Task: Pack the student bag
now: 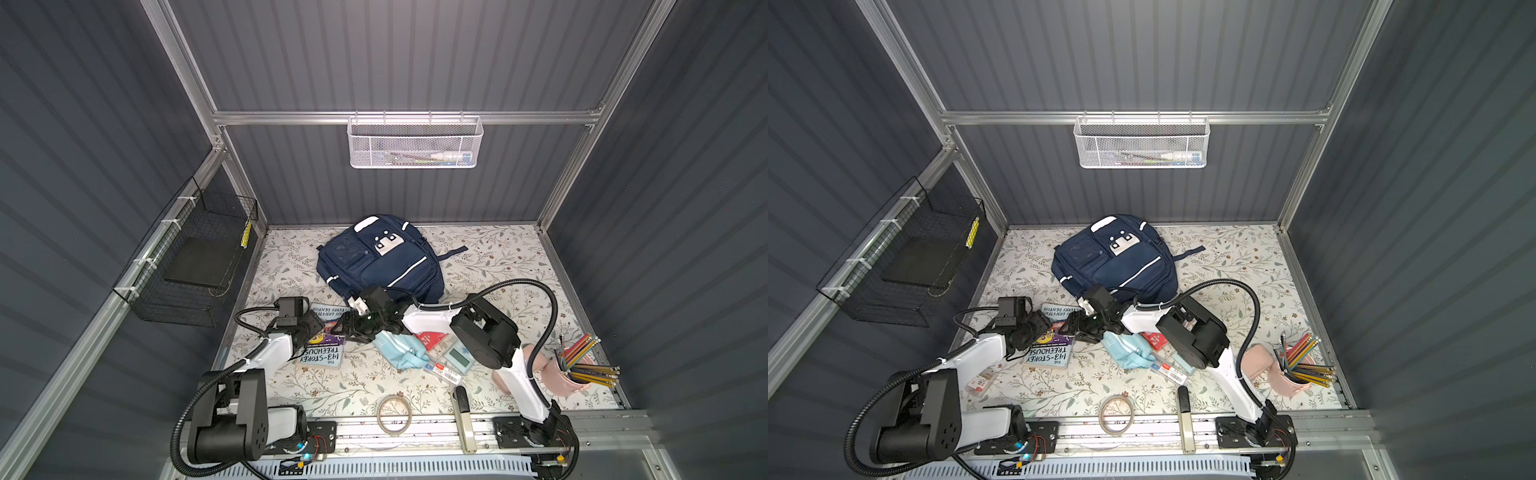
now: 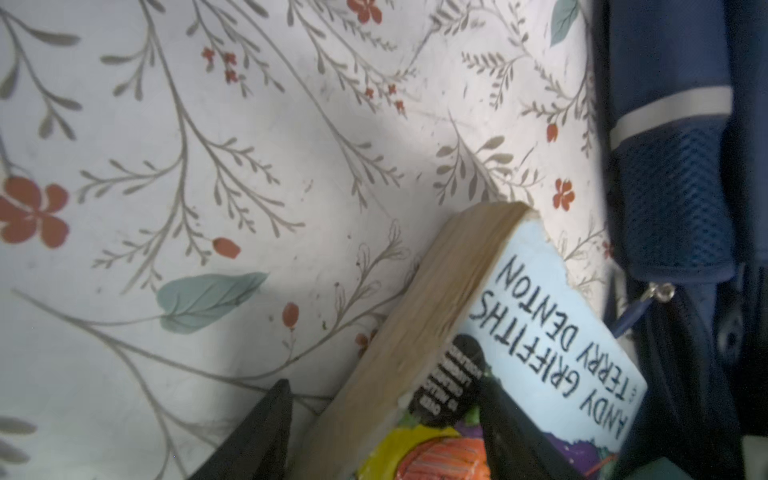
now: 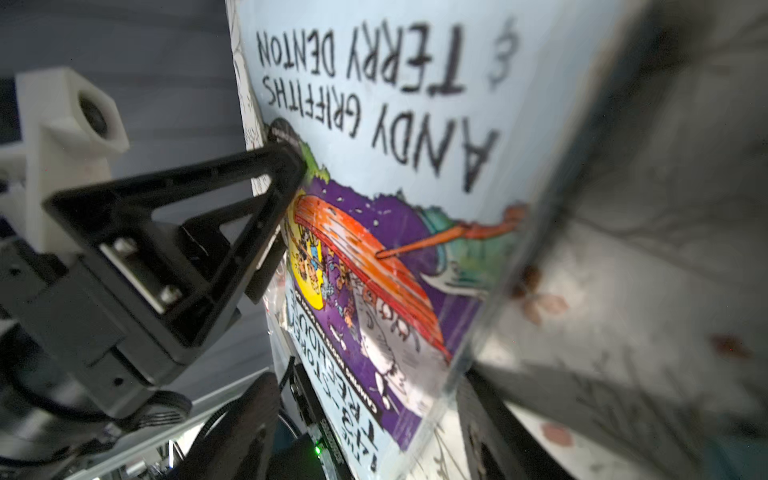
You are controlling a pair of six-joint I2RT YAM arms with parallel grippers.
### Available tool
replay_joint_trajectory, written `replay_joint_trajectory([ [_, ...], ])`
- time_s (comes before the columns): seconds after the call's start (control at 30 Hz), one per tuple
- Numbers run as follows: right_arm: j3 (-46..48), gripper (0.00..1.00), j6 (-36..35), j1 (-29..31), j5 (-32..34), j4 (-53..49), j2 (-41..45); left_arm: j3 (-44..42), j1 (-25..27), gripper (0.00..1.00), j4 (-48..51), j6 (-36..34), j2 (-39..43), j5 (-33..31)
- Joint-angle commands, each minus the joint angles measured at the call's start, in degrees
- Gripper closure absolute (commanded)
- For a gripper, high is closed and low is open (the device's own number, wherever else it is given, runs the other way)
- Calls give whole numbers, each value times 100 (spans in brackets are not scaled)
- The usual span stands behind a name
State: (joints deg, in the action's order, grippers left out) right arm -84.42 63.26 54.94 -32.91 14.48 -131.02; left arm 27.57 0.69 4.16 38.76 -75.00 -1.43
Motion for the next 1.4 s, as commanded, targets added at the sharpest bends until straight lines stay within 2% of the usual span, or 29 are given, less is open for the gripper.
replay_joint_trajectory([
  [0.0, 206, 33, 262, 235, 179, 1220, -441, -526, 212, 41, 337, 521, -291, 1501],
  [0.07, 142, 28, 200, 252, 197, 1204, -420, -595, 205, 42, 303, 602, -235, 1570],
  [0.1, 125, 23, 182, 262, 265, 1069, -406, -570, 195, 47, 359, 598, -211, 1609],
  [0.13, 79, 21, 174, 263, 302, 878, -420, -588, 195, 57, 247, 623, -178, 1699],
  [0.2, 161, 23, 315, 248, 286, 955, -472, -616, 169, 61, 159, 700, -183, 1802],
  [0.23, 127, 28, 335, 236, 137, 943, -534, -613, 162, 64, 159, 669, -240, 1811],
  [0.33, 180, 60, 260, 263, 217, 717, -413, -669, 75, 63, 104, 576, -342, 1924],
  [0.47, 206, 78, -77, 254, 415, 408, -204, -520, 54, 61, 465, 438, -37, 1634],
  [0.6, 23, 91, -643, 288, 303, 162, 75, -180, 54, 59, 922, 283, 338, 1587],
  [0.67, -43, 98, -1052, 316, 308, -139, 385, 79, 45, 54, 1253, 154, 620, 1478],
  [0.77, 268, 99, -1089, 313, 494, -291, 986, 519, 37, 45, 1886, 28, 1267, 1104],
  [0.83, 600, 99, -957, 298, 358, -71, 1365, 819, 37, 29, 2183, -25, 1643, 971],
  [0.93, 993, 99, -1141, 325, 424, -81, 1962, 1383, 37, 5, 2618, -378, 1724, 925],
  [0.97, 1123, 99, -1194, 316, 437, -68, 2152, 1553, 37, 1, 2699, -555, 1689, 925],
  [1.03, 1523, 100, -1175, 228, 575, -51, 2650, 1855, 45, 0, 2778, -850, 1622, 1009],
  [1.13, 2270, 100, -1103, -102, 776, -66, 3487, 2036, 93, 0, 2381, -1077, 1641, 1545],
  [1.2, 2697, 100, -1237, -415, 900, -289, 4074, 2107, 414, 0, 1875, -1021, 1609, 1648],
  [1.37, 3353, 100, -1786, -1522, 1057, -1305, 5401, 3060, 2366, 0, 1538, -1499, 313, 618],
])
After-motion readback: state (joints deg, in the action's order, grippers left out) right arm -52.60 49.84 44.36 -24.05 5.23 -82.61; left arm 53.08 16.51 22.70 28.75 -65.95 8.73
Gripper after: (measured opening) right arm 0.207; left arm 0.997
